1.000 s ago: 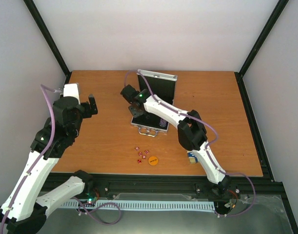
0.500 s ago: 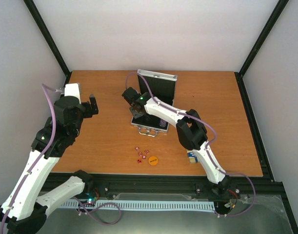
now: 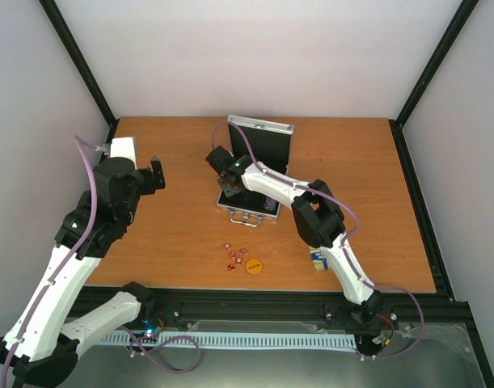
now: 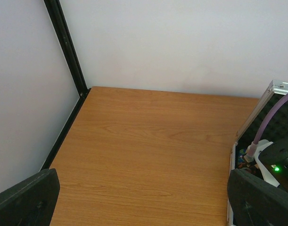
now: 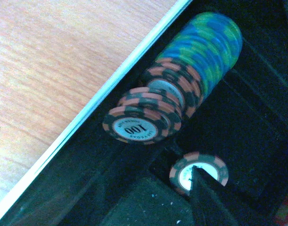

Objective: Pack up texas hold em set

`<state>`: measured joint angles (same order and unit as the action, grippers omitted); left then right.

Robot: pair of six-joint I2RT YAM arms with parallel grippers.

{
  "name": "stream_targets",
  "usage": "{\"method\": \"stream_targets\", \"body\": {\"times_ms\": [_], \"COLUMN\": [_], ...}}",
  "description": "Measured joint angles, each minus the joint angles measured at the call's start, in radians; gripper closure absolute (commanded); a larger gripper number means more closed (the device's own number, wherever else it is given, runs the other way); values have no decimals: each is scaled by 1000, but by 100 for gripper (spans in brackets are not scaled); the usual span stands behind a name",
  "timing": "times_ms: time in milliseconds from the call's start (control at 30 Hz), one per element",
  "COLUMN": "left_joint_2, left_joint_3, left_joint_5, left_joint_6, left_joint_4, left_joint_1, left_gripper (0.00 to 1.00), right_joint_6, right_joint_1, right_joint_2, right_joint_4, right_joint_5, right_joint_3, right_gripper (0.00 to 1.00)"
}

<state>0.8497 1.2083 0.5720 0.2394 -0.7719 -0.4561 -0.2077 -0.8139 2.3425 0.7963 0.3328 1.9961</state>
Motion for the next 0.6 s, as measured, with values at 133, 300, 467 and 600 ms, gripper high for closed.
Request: {"method": "stream_targets", "body": {"times_ms": [133, 300, 467, 600], "left_joint_2": [8, 17, 27, 32], "left_joint_3": [0, 0, 0, 0], "left_joint_5": [0, -1, -5, -7], "left_joint_6": [0, 0, 0, 0], "left_joint_4": [0, 0, 0, 0], "left_joint_1": [0, 0, 0, 0], "left_gripper": [0, 0, 0, 0], "right_joint_6": [-8, -23, -40, -51], "right_joint_1": [0, 1, 21, 78], "right_joint_2": [-8, -73, -142, -158], "right_joint_4": [0, 26, 31, 20], "right_joint_5": [0, -4, -44, -124], "right_joint_3": [-19, -60, -91, -122], "right_gripper": [10, 5, 15, 19]}}
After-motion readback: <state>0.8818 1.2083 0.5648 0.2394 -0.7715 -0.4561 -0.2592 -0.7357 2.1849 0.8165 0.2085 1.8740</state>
